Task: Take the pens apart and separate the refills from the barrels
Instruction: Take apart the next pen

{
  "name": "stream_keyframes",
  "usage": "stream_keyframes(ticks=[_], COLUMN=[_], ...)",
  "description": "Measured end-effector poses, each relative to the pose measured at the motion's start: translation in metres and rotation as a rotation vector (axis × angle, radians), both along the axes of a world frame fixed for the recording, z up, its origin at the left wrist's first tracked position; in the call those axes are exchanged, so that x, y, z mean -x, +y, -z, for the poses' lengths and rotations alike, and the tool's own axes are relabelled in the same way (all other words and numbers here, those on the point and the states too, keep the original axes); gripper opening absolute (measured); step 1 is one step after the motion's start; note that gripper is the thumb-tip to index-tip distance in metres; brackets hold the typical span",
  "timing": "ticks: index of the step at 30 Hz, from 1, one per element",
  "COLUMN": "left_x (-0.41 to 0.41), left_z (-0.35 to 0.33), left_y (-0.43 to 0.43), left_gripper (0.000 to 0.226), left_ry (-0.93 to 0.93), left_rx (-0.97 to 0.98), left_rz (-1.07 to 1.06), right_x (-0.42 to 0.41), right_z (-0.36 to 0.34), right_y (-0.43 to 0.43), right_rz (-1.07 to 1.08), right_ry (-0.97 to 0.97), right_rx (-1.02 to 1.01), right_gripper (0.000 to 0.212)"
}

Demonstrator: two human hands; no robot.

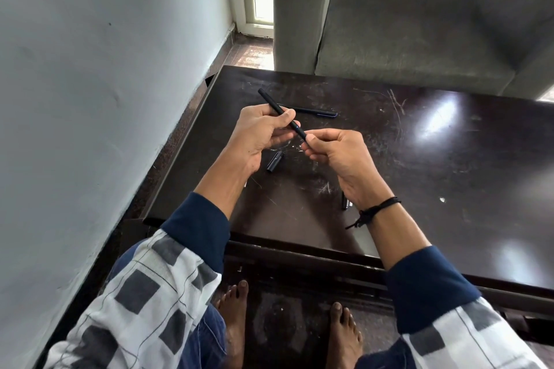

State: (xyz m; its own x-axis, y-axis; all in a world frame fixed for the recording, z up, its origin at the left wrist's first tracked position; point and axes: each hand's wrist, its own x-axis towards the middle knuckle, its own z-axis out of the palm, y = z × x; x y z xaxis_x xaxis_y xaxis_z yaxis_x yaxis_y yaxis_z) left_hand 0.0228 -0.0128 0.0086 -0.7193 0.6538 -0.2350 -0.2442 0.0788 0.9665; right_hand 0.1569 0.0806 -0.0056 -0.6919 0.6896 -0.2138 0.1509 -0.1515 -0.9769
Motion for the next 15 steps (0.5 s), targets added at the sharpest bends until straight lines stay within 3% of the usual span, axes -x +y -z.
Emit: stream_keyframes(ticks=[9, 15], left_x=[-0.0043, -0.004], left_z=[0.0035, 0.0041], left_y=[0.0034, 0.0034], left_gripper=[0.004, 0.005], left_ry=[0.131, 0.153], left_rx=[0.032, 0.033], left_rz=[0.038, 0.045], right_x=[0.0021, 0.0035], right_z=[0.005, 0.0089], right_y=[-0.0013, 0.0], right_rz=[-0.001, -0.023], right_ry=[-0.156, -0.14], right_rx=[-0.29, -0.267], right_gripper=[0.022, 0.016])
